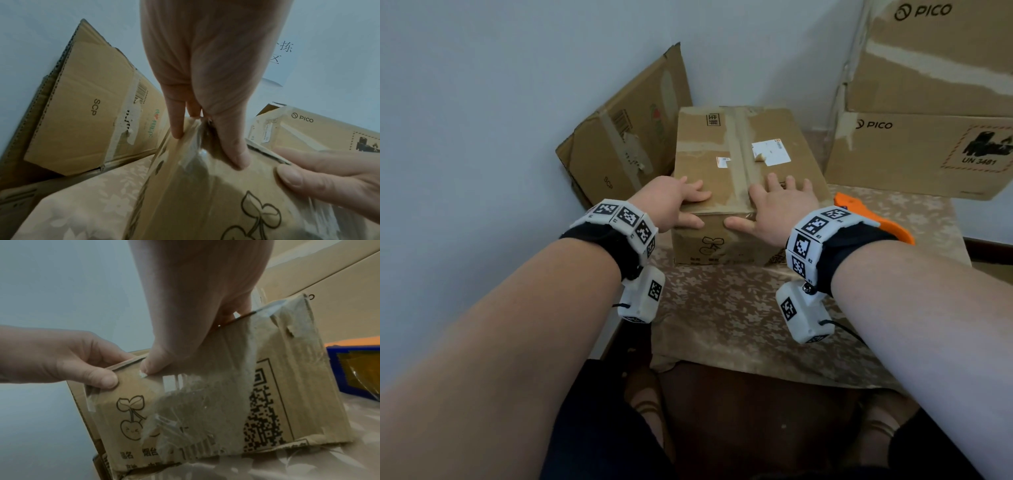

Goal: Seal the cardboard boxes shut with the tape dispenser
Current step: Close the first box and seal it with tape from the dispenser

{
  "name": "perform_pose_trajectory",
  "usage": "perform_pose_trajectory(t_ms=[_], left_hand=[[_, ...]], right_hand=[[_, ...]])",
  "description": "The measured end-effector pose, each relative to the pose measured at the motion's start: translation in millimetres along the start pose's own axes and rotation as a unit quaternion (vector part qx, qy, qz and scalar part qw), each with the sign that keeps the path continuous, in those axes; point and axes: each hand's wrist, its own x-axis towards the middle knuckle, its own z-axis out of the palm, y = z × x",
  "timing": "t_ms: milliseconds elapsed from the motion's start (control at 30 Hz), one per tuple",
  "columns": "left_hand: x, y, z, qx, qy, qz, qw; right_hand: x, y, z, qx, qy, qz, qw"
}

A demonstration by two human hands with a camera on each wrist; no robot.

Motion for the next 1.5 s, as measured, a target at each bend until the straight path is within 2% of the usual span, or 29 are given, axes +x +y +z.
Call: perform_pose_trajectory(t_ms=[167, 300, 367, 600, 867, 1033, 1133, 1333, 1500], left_hand=[[3.3, -6.9, -1.9, 0.027, -0.017, 0.014, 0.999], [-0.6, -15.3, 0.0, -0.067, -0.002, 0.013, 0.998], [-0.6, -18.6, 2.9, -0.081, 0.013, 0.016, 0.996], [4.0, -13.7, 1.1, -0.066, -0.006, 0.003, 0.998], [-0.5, -8.2, -0.8, 0.005, -0.039, -0.01, 0.999], [-1.7, -4.1, -6.5, 0.075, -0.057, -0.03, 0.995], [-4.7, -7.5, -11.1, 0.106, -0.073, -0.084, 0.988], [-2.9, -12.8, -11.0, 0.117, -0.05, -0.133, 0.983], [9.6, 24.4, -10.1, 0.068, -0.014, -0.066, 0.995]], right_hand=[[-0.3, 0.4, 1.0, 0.006, 0.006, 0.0, 1.0], [-0.8, 0.3, 2.0, 0.008, 0.01, -0.002, 1.0], [-0.5, 0.8, 2.4, 0.009, 0.009, -0.004, 1.0], [1.3, 1.6, 3.5, 0.013, 0.008, -0.009, 1.0], [-2.3, 6.1, 2.0, 0.024, -0.002, -0.023, 0.999], [-3.7, 23.5, -7.9, 0.084, -0.017, -0.053, 0.995], [-5.3, 33.2, -11.0, 0.107, -0.023, -0.039, 0.993], [-7.8, 40.1, -9.2, 0.119, -0.034, -0.042, 0.991], [-15.7, 39.6, -14.8, 0.101, -0.012, -0.059, 0.993]])
